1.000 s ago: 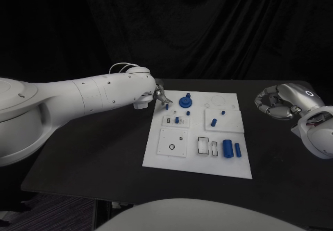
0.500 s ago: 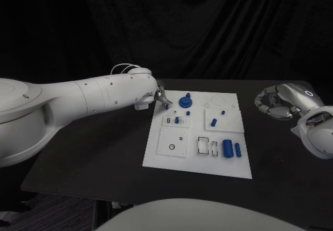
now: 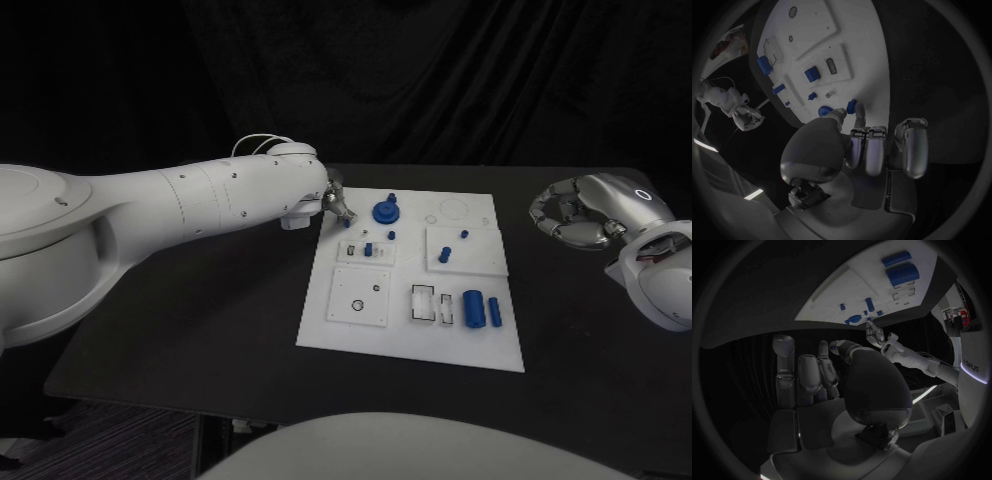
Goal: Assemble the parts on the task board
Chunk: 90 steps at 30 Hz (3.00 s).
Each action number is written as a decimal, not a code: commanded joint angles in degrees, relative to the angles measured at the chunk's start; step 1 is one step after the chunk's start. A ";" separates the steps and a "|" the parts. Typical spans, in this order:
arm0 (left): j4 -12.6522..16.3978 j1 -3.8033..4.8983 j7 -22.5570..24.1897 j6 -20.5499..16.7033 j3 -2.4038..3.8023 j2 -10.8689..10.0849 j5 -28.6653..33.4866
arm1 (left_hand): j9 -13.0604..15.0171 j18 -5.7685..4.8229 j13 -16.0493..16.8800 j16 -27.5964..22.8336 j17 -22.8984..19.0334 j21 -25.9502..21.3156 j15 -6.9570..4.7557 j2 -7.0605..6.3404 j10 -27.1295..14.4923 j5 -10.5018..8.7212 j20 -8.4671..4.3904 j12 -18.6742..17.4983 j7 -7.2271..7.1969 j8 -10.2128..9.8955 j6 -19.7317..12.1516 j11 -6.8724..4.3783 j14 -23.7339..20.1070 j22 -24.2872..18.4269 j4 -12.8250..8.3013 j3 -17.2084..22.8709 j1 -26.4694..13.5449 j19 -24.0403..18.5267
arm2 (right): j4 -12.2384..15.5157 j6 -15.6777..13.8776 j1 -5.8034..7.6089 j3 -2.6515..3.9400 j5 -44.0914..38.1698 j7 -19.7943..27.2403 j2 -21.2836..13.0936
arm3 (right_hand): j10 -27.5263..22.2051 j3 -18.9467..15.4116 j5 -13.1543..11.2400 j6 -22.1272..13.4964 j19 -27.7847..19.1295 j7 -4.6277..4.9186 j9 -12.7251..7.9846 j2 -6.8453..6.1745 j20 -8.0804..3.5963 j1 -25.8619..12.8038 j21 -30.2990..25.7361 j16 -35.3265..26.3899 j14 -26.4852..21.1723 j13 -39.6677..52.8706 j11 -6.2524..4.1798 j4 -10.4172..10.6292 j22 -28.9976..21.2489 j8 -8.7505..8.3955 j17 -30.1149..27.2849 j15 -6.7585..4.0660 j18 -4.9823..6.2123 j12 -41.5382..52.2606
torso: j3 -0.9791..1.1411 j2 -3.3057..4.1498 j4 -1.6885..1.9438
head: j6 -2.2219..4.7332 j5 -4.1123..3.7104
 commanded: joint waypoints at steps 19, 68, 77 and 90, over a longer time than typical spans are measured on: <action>-0.05 -0.26 1.42 1.87 0.04 0.13 -0.19 | -0.14 0.72 15.02 0.15 15.10 -0.55 0.14 -0.99 5.99 5.69 0.01 0.20 -0.49 -0.59 0.53 -0.11 6.06 11.89 -1.98 5.88 2.62 0.96 | 0.23 0.17 -0.10 0.05 -0.35 -0.77 -0.11 | -0.14 0.41 0.20 -0.01 0.10 -0.09 0.16 -0.27 -0.19 0.54 -0.27 -0.23 -0.16 -0.03 -0.12 -0.64 4.47 0.29 -0.09 -0.23 -0.02 -0.24 | 0.03 -0.02 0.03 | 0.01 0.01; 20.68 -0.27 -5.74 -13.67 0.04 -11.18 5.37 | -1.00 0.61 14.81 0.15 15.10 -0.30 -0.91 -5.56 5.66 6.19 -1.03 -0.31 -1.63 -0.47 5.65 -1.22 6.06 12.02 -7.04 19.18 -0.68 1.45 | -0.17 0.28 -0.28 0.05 -0.35 -1.33 -0.31 | -0.26 0.62 0.19 0.01 0.05 -0.06 0.25 -0.19 -0.21 1.00 -0.50 -0.35 -0.21 -0.14 -0.10 -1.08 4.44 0.37 -0.18 -0.23 0.00 -0.39 | 0.03 -0.07 0.04 | 0.01 0.18; 21.55 -0.29 -5.88 -13.21 0.03 -11.62 2.53 | -1.04 0.63 14.77 0.15 15.10 -0.36 -0.92 -5.45 5.61 6.26 -1.04 -0.40 -1.66 -0.48 5.71 -1.25 6.06 12.01 -7.08 19.36 -0.75 1.43 | -0.23 0.42 -0.34 0.05 -0.35 -1.29 -0.30 | -0.26 0.62 0.19 0.01 0.05 -0.06 0.25 -0.19 -0.21 1.00 -0.50 -0.35 -0.21 -0.14 -0.10 -1.08 4.44 0.37 -0.18 -0.23 0.00 -0.39 | -0.01 -0.05 0.10 | 0.01 0.13; 21.98 -0.48 -6.30 -12.03 0.03 -11.65 0.50 | -1.08 0.61 14.80 0.15 15.10 -0.29 -0.94 -5.42 5.65 6.08 -1.05 -0.33 -1.65 -0.49 5.85 -1.25 6.06 12.03 -7.00 19.46 -1.11 1.48 | -0.19 0.52 -0.36 0.05 -0.35 -1.34 -0.28 | -0.26 0.62 0.19 0.01 0.05 -0.06 0.25 -0.19 -0.21 1.00 -0.50 -0.35 -0.21 -0.14 -0.10 -1.08 4.44 0.37 -0.18 -0.23 0.00 -0.39 | 0.01 0.00 -0.01 | 0.01 0.32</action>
